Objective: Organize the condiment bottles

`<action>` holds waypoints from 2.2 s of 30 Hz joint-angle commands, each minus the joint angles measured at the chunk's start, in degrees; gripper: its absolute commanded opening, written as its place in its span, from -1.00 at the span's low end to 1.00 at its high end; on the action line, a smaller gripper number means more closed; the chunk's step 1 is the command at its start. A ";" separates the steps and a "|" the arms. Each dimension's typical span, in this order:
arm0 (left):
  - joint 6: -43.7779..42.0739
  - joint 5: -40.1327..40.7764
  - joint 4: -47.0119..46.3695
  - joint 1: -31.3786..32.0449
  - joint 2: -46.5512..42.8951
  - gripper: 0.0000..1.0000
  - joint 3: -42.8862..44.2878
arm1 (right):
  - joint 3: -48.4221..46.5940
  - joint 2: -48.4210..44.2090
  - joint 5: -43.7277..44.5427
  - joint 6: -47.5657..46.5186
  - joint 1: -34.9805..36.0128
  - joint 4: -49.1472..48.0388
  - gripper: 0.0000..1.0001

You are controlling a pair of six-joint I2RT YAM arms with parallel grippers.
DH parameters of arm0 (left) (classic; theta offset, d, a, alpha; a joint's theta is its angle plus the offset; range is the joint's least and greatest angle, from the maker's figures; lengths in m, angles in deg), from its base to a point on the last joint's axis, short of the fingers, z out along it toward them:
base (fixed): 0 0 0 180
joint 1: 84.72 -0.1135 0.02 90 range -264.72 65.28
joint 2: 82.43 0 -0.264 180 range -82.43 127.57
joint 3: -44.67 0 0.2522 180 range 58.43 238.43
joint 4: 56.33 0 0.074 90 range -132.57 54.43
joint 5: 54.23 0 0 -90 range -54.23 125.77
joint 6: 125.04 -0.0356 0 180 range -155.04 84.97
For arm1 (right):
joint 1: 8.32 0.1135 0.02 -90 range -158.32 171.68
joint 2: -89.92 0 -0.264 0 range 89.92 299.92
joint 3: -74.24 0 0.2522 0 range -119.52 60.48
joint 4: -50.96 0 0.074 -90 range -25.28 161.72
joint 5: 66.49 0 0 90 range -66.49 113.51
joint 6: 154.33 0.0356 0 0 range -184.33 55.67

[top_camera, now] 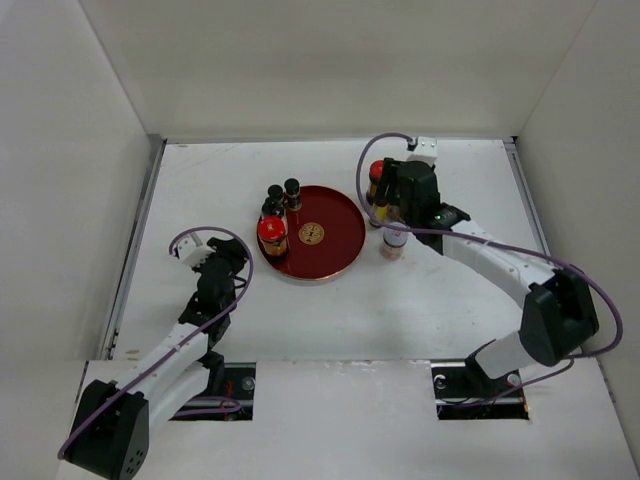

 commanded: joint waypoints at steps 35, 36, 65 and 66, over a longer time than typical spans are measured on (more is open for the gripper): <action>1.32 -4.58 -7.96 -2.17 3.32 -0.16 -0.17 | -4.71 5.14 0.70 -10.12 0.76 -10.15 -0.40; 1.58 -4.49 -7.96 -2.26 3.05 -0.15 -0.44 | -5.58 4.87 0.53 -10.38 1.46 -9.89 -0.40; 2.63 -6.16 -10.42 -3.05 5.34 -0.14 -1.14 | -40.92 40.02 -1.67 -7.75 10.87 -6.90 -0.37; 2.72 -6.08 -10.42 -3.13 5.34 -0.14 -1.14 | -40.75 40.20 -1.67 -7.57 10.96 -6.72 -0.35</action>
